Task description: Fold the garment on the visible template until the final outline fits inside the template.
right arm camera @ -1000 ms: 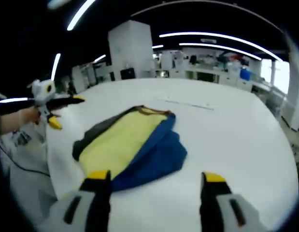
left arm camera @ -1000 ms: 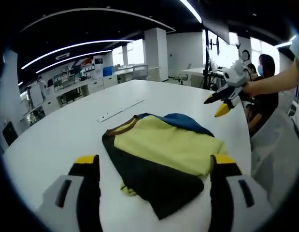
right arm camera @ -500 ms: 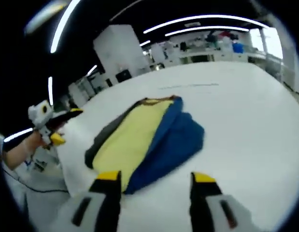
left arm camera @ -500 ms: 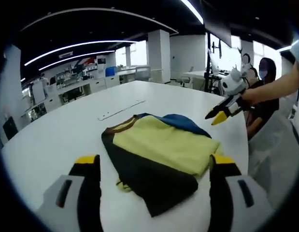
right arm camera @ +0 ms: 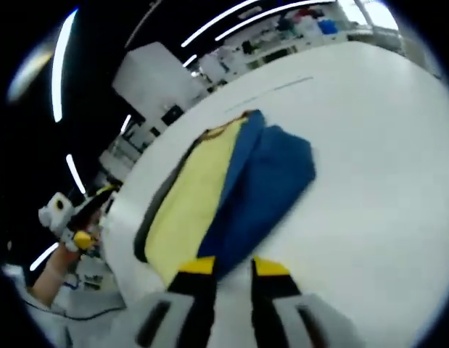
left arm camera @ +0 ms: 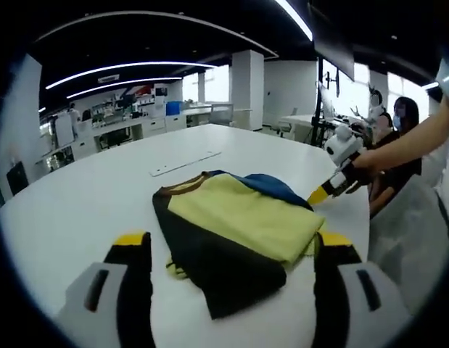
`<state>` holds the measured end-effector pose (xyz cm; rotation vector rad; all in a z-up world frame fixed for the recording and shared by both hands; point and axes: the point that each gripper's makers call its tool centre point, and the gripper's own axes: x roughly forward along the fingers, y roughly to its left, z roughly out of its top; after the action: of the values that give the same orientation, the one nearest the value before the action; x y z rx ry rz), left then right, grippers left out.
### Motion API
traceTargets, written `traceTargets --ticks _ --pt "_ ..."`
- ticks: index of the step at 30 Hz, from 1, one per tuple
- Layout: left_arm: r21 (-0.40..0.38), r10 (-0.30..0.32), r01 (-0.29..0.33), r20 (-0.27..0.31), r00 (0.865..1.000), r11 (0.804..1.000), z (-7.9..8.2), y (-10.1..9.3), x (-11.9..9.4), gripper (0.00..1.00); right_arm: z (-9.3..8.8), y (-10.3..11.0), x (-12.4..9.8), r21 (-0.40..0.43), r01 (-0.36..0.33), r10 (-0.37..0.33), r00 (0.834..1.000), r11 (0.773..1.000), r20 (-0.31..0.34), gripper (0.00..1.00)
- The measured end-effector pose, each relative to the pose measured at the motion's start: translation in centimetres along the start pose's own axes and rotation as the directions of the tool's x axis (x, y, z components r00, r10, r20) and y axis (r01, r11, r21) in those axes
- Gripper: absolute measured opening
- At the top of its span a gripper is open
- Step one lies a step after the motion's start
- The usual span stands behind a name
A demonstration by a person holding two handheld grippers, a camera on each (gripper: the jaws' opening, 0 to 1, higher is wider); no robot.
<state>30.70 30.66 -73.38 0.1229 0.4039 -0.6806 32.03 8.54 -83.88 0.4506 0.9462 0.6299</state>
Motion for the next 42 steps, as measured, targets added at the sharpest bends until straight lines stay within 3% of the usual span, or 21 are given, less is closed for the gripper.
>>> traceTargets --ticks 6,13,19,28,34,42 --pt "-0.020 0.007 -0.007 0.005 1.000 1.000 -0.2 -0.5 -0.5 0.90 0.4 0.9 0.1 0.099 -0.038 0.035 0.999 0.994 0.035 0.00" --pt "-0.043 0.015 -0.014 0.012 1.000 0.999 -0.5 -0.5 -0.8 0.89 1.9 2.5 -1.4 0.076 -0.067 0.062 0.996 0.995 0.071 0.00" --pt "-0.047 0.010 -0.010 0.011 1.000 0.999 -0.9 -0.6 -0.7 0.89 4.9 5.0 -2.2 0.030 -0.108 0.104 0.987 0.994 0.120 0.00" --pt "-0.060 0.014 -0.013 0.019 1.000 0.998 -1.0 -0.6 -1.1 0.88 8.7 9.6 -0.8 -0.063 -0.155 0.163 0.977 0.986 0.137 0.00" --pt "-0.072 0.023 -0.022 0.019 1.000 0.997 -1.3 -0.4 -1.5 0.88 8.9 11.2 1.3 -0.098 -0.168 0.178 0.977 0.981 0.116 0.00" --pt "-0.083 0.027 -0.026 0.017 0.999 0.996 -1.7 -0.3 -1.6 0.87 7.6 12.0 3.8 -0.156 -0.139 0.153 0.985 0.978 0.082 0.00"
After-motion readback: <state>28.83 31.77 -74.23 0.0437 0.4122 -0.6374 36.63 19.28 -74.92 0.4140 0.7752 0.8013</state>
